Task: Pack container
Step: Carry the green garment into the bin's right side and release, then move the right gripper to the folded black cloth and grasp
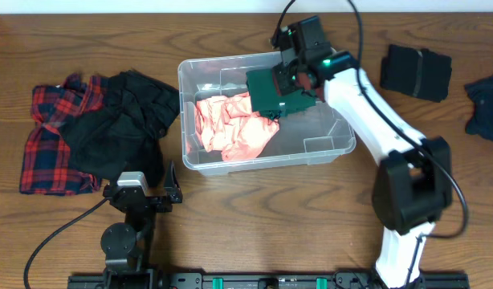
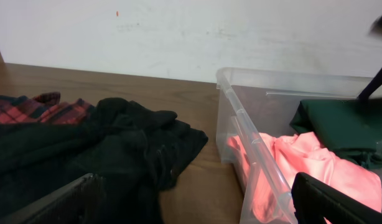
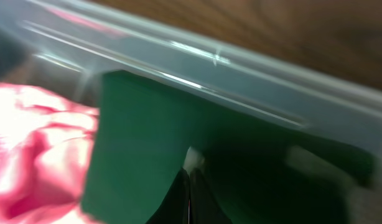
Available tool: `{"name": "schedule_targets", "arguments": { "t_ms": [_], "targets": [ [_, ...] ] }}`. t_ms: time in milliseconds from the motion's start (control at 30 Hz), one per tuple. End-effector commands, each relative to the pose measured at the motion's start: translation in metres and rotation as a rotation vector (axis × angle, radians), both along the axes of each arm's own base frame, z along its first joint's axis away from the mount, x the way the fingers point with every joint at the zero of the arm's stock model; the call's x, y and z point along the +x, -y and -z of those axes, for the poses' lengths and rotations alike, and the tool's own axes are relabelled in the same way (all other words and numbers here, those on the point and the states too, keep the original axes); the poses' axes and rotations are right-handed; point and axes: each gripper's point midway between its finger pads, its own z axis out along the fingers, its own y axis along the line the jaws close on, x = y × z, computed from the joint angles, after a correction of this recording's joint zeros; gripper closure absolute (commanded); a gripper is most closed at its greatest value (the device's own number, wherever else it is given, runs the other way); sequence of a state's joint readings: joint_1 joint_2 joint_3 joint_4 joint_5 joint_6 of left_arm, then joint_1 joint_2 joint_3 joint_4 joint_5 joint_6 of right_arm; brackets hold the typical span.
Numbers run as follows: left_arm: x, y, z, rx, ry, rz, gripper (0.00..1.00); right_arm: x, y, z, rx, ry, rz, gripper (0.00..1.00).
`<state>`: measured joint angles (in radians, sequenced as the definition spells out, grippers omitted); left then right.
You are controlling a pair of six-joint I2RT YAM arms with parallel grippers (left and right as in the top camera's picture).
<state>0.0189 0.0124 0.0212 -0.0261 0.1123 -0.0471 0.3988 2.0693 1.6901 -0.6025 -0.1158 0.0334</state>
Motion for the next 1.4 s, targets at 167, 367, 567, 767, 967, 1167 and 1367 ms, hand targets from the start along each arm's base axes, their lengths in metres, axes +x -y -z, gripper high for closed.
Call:
{"name": "schedule_targets", "arguments": {
  "t_ms": [167,367,567,767,967,1167,1367],
  "targets": [
    [-0.001,0.001,0.016,0.014,-0.048,0.008,0.02,0.007,0.008,0.057,-0.089,-0.064,0.047,0.99],
    [-0.001,0.001,0.016,0.014,-0.048,0.008,0.02,0.0,0.035,0.094,-0.216,-0.135,0.098,0.99],
    [-0.001,0.001,0.016,0.014,-0.048,0.008,0.02,-0.003,0.054,0.098,-0.25,-0.167,0.134,0.99],
    [-0.001,0.001,0.016,0.014,-0.048,0.008,0.02,-0.007,0.043,0.069,-0.161,-0.161,0.106,0.98],
    [-0.001,0.001,0.016,0.014,-0.048,0.008,0.02,-0.011,0.025,-0.044,0.02,0.0,0.067,0.51],
    [-0.001,0.001,0.016,0.014,-0.048,0.008,0.02,-0.03,0.068,-0.152,0.09,0.176,0.142,0.29],
    [-0.001,0.001,0.016,0.014,-0.048,0.008,0.02,-0.036,0.18,-0.178,0.099,0.183,0.366,0.26]
  ]
}}
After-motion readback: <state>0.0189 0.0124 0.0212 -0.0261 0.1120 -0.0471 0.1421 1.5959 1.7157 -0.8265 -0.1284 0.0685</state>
